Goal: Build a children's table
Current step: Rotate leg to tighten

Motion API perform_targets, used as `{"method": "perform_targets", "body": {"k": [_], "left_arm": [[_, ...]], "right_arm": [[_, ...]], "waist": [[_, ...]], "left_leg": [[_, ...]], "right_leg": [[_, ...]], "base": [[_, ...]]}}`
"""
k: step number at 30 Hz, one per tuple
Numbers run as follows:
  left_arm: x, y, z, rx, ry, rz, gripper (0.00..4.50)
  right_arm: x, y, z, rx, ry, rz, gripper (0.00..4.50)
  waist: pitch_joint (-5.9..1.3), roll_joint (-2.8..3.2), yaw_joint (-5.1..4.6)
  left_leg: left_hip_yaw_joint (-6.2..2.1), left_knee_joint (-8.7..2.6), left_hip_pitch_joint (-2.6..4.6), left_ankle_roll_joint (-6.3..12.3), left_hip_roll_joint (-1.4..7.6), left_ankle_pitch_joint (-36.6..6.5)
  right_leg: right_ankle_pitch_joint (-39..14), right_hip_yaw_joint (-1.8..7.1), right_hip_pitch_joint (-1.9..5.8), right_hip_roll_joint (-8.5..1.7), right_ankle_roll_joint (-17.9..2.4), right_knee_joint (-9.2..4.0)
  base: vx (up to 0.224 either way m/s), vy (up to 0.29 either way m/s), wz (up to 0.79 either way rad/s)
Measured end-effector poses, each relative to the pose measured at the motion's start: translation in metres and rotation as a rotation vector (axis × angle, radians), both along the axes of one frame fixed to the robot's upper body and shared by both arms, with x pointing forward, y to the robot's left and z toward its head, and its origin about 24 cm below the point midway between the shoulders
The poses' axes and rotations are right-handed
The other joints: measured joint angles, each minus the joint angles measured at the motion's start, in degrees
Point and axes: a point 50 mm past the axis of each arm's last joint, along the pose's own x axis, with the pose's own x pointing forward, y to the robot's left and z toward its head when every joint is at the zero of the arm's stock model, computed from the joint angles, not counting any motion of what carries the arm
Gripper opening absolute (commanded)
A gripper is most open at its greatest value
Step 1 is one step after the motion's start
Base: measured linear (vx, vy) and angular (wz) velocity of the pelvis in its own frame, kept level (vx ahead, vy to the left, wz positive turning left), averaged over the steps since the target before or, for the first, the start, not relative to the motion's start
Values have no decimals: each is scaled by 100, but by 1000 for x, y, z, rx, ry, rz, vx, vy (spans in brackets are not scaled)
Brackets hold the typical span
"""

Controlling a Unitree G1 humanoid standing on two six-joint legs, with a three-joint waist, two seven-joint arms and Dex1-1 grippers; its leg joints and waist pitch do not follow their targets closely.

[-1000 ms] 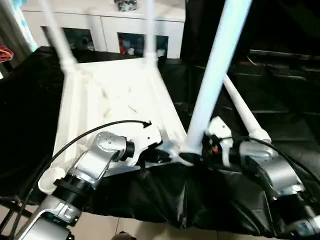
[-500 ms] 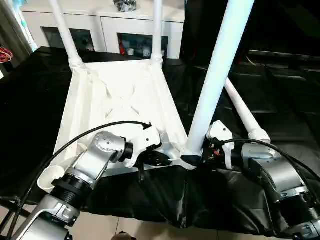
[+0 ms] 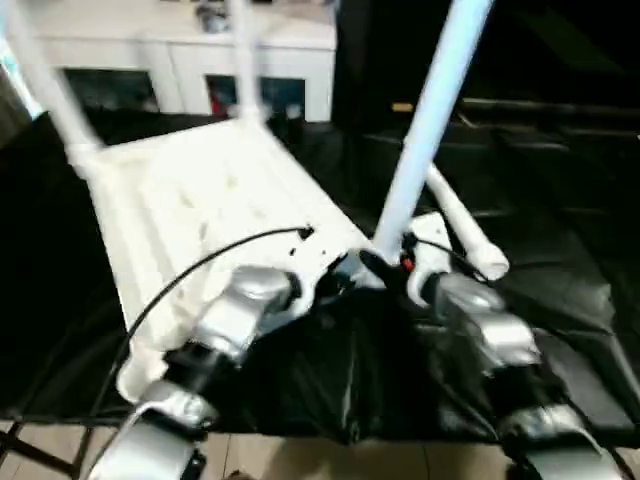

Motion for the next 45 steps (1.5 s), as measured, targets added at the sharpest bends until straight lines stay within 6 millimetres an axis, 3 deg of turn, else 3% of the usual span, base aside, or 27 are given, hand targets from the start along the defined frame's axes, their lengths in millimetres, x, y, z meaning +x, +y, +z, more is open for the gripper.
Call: {"method": "perform_targets", "body": {"k": [2, 4, 10, 17, 20, 27, 30, 35, 36, 45], "left_arm": [[1, -2, 0, 7, -15, 9, 0], [2, -3, 1, 15, -27, 7, 0], [1, -1, 2, 21, -28, -32, 0], [-6, 7, 3, 11, -22, -143, 0], [-11, 13, 4, 2, -6, -214, 0], [-24, 33, 5, -14, 46, -385, 0], [-28, 39, 5, -10, 71, -444, 0], [-31, 46, 7, -3, 90, -499, 0], [-31, 47, 6, -1, 94, -506, 0], [-33, 50, 6, 12, 104, -541, 0]], "right_arm": [[3, 2, 0, 3, -9, -20, 275], [4, 2, 0, 4, -20, -24, 345], [3, 3, 1, 24, -37, 17, 392], [-7, -8, 0, -29, -56, 173, 392], [-16, -18, 2, -64, -57, 300, 392], [-39, -34, 8, -97, -30, 565, 392], [-47, -35, 10, -101, -19, 663, 392], [-54, -34, 12, -115, -7, 744, 392], [-55, -34, 12, -120, -5, 757, 365], [-59, -34, 12, -126, 9, 775, 296]], "waist": [[0, 0, -5], [-1, 1, 2], [-1, 2, 5], [3, 11, 74], [5, 15, 163], [8, 25, 258], [8, 25, 322], [8, 25, 336], [8, 25, 335], [7, 23, 342]], "left_leg": [[0, 1, -4, 0, 0, 0], [1, 1, -7, 0, 0, 0], [2, -1, -13, 0, 0, 0], [5, 0, -21, 1, 0, 0], [7, -1, -21, 1, 1, 0], [7, 1, -22, 1, 1, 0], [7, 2, -23, 2, 2, 0], [9, 4, -22, 1, 1, 0], [10, 3, -21, 1, 1, 0], [10, 4, -23, 2, 1, 0]], "right_leg": [[17, 0, -1, 0, -28, -3], [18, 0, -1, 0, -30, -7], [18, 1, -7, 0, -30, -11], [15, 2, -10, 0, -25, -17], [13, 2, -10, 0, -22, -17], [11, 2, -6, -2, -19, -17], [11, 3, -4, -2, -19, -15], [11, 6, 1, -3, -19, -12], [11, 6, 1, -4, -19, -12], [11, 5, 1, -4, -18, -12]], "base": [[0, 0, 0], [0, 0, 0], [0, 0, 0], [0, 0, 0], [0, 0, 0], [0, 0, 0], [0, 0, 0], [0, 0, 0], [0, 0, 0], [0, 0, 0]]}}
